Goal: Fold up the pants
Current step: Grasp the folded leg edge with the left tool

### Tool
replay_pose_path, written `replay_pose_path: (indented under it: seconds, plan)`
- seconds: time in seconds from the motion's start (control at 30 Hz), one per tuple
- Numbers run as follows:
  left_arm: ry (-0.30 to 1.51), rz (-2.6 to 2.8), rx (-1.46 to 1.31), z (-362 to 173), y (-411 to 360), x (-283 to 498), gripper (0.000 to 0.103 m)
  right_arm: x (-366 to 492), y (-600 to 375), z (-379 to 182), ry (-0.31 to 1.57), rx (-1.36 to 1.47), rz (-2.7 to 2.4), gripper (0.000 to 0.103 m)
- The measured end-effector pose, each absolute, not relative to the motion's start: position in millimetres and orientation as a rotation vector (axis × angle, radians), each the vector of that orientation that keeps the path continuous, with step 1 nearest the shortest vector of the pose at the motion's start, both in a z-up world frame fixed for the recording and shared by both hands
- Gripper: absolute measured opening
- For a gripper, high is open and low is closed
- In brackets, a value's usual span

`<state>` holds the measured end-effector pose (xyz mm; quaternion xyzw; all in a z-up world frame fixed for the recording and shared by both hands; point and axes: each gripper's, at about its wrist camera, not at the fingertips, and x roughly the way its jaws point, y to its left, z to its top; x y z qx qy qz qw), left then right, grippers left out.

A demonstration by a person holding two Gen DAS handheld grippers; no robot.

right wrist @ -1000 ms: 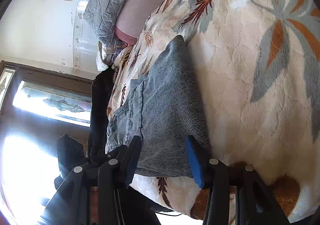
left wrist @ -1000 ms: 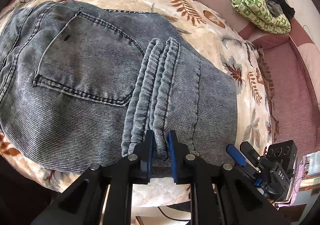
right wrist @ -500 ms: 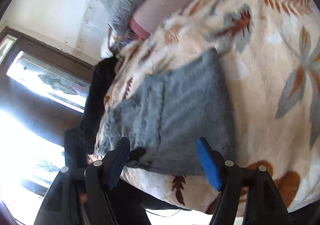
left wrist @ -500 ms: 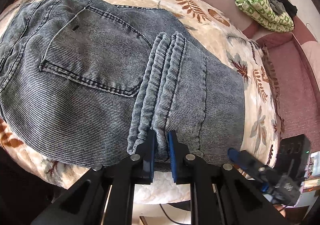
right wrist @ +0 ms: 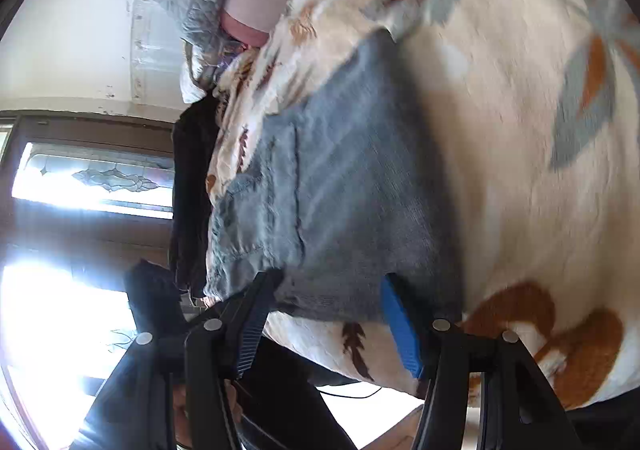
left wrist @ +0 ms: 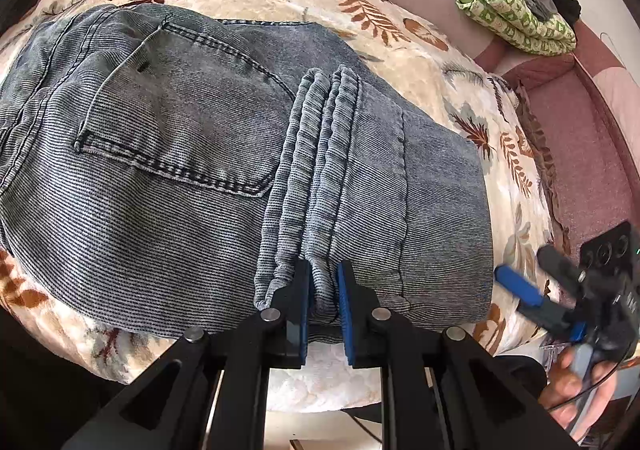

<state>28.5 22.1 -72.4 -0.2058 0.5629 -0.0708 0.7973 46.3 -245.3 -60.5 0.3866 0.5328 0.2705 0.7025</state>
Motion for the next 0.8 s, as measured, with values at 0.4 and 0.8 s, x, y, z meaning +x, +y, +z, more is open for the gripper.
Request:
replay_pose_path:
  seconds: [0.4,0.8]
  plan:
    - [1.208,-0.169,-0.456,-74,26,29,0.015,176,-242,-122,1.285,1.139,0.755,0.064]
    - [1.196,-0.168,-0.424,-73,20,28,0.016,193,-252,-132,1.276,1.154,0.674,0.061]
